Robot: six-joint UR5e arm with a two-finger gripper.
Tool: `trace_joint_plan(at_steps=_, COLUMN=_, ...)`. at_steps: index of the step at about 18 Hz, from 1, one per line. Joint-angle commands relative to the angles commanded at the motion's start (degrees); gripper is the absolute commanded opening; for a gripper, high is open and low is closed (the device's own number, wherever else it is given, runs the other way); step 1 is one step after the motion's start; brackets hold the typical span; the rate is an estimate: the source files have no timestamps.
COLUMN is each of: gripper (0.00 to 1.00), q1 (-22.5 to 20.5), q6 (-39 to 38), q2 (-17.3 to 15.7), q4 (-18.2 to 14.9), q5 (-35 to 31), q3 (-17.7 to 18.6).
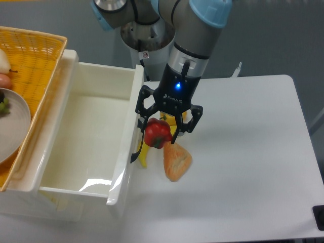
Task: Place the red pepper in the upper white drawer
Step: 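Lift the red pepper up and move it toward the open drawer, then carry the red pepper over the drawer and lower it inside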
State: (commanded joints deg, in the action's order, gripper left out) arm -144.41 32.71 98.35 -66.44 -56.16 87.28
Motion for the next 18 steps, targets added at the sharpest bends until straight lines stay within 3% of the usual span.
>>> trace_joint_plan(at_steps=4, gripper=0.56, q1=0.7, q6=-2.74, q2=0.09, q4=0.0, q5=2.64, q3=-0.18)
trace_joint_plan(at_steps=18, gripper=0.56, q1=4.31, q6=-2.3, q2=-2.46, q4=-1.06, q5=0.98, q3=2.02)
